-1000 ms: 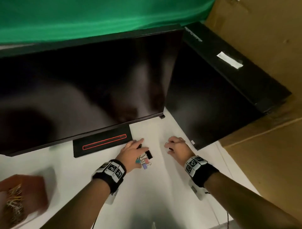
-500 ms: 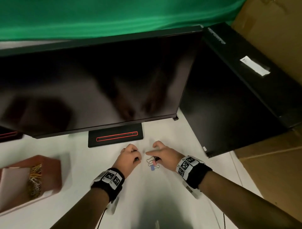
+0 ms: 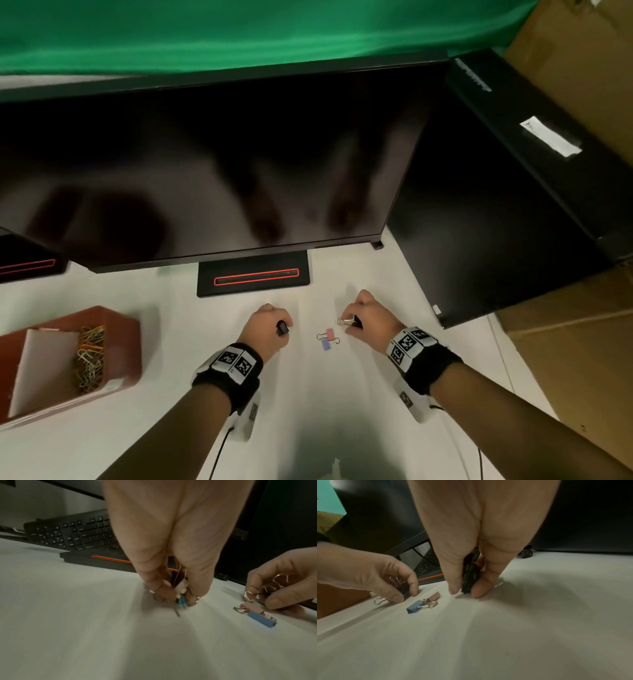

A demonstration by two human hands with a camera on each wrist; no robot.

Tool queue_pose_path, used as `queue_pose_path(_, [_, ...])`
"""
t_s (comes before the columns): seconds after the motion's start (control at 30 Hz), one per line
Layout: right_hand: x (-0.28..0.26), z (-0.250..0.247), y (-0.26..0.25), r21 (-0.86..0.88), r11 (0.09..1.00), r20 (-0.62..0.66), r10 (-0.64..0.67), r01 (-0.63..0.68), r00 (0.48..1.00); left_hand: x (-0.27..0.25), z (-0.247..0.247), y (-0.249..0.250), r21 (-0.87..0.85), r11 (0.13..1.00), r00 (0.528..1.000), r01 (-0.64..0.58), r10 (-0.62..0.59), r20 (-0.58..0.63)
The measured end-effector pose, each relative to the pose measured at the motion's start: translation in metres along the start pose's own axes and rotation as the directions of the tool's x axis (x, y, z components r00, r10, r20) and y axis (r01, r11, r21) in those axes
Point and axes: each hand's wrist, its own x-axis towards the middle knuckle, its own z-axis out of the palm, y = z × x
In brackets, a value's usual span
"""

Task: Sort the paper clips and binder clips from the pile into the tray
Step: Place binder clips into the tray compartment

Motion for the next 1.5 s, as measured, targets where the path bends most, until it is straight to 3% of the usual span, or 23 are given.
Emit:
queue_pose_path(0.2, [-0.003,0.02,-0.015,0.041,0.99,0.074,-0.134,0.132,0.988,-0.01,-0.006,-0.012,-0.009,1.0,1.0,0.02,-0.02,-0.011])
queue_pose_path(0.7, [0.016,0.04,-0.056,-0.103,0.995,0.134,0.009,0.005,0.991,-0.049,-0.03,-0.068,-0.329,0.94,0.988,0.09,-0.126,-0.09])
queue_pose_path(1.03, [0.028,0.063,-0.108,-0.18,0.975,0.207,-0.089,0.128,0.974,-0.081,-0.063,-0.101,-0.449,0.893,0.988,0.026,-0.092,-0.127])
queue_pose_path(1.23, [0.041,0.088,-0.171,-0.189,0.948,0.274,-0.198,0.255,0.941,-0.13,-0.118,-0.131,-0.466,0.884,0.983,-0.035,-0.053,-0.174])
queue_pose_path(1.33, [0.053,0.101,-0.223,-0.1,0.934,0.234,-0.314,0.344,0.92,-0.16,-0.152,-0.155,-0.507,0.862,0.964,-0.025,-0.113,-0.239])
queue_pose_path(1.5, [0.074,0.119,-0.336,0.059,0.871,0.104,-0.492,0.488,0.864,-0.198,-0.21,-0.201,-0.614,0.789,0.885,-0.015,-0.275,-0.376])
